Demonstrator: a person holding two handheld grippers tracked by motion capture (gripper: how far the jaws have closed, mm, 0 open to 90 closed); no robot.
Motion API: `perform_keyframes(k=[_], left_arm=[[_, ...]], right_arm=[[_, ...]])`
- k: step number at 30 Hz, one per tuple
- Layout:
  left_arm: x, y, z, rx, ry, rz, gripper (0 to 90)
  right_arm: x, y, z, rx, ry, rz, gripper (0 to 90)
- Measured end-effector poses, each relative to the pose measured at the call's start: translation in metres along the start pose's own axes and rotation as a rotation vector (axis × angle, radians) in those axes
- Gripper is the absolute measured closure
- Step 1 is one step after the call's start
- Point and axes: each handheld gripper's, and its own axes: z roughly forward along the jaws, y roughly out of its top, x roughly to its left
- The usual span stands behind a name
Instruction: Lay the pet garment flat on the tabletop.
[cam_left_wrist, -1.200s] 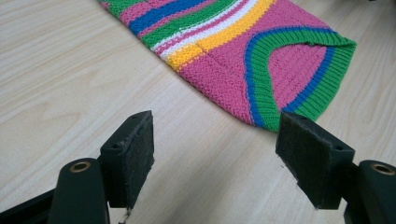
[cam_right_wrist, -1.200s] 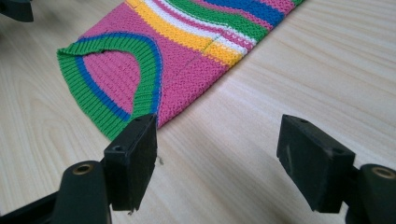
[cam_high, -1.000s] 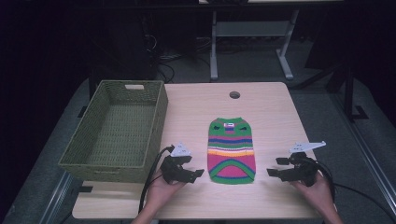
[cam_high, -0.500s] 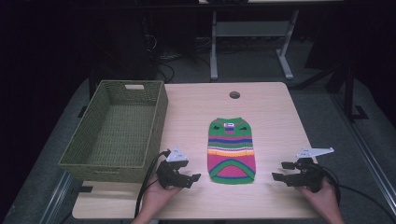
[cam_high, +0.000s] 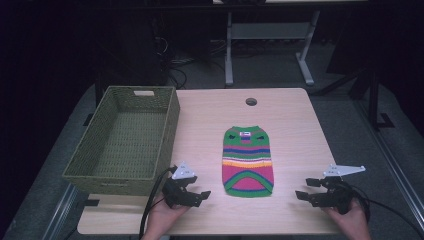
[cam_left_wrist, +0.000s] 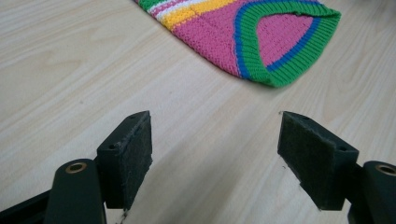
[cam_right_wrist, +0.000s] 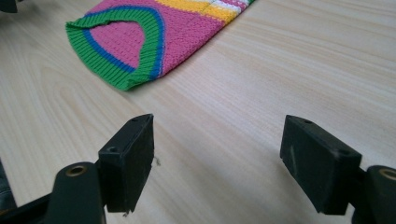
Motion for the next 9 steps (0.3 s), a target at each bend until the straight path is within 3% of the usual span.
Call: perform_keyframes(k=[5, 9], left_arm=[[-0.004, -0.005, -0.005, -0.005, 0.009, 0.011, 25.0], [-0.007, -0.003, -0.006, -0.037, 0.01, 0.002, 24.5]], right_arm=[[0.006, -0.014, -0.005, -0.026, -0.006, 0.0, 24.1], [0.008, -0.017, -0.007, -0.045, -0.018, -0.006, 23.6]])
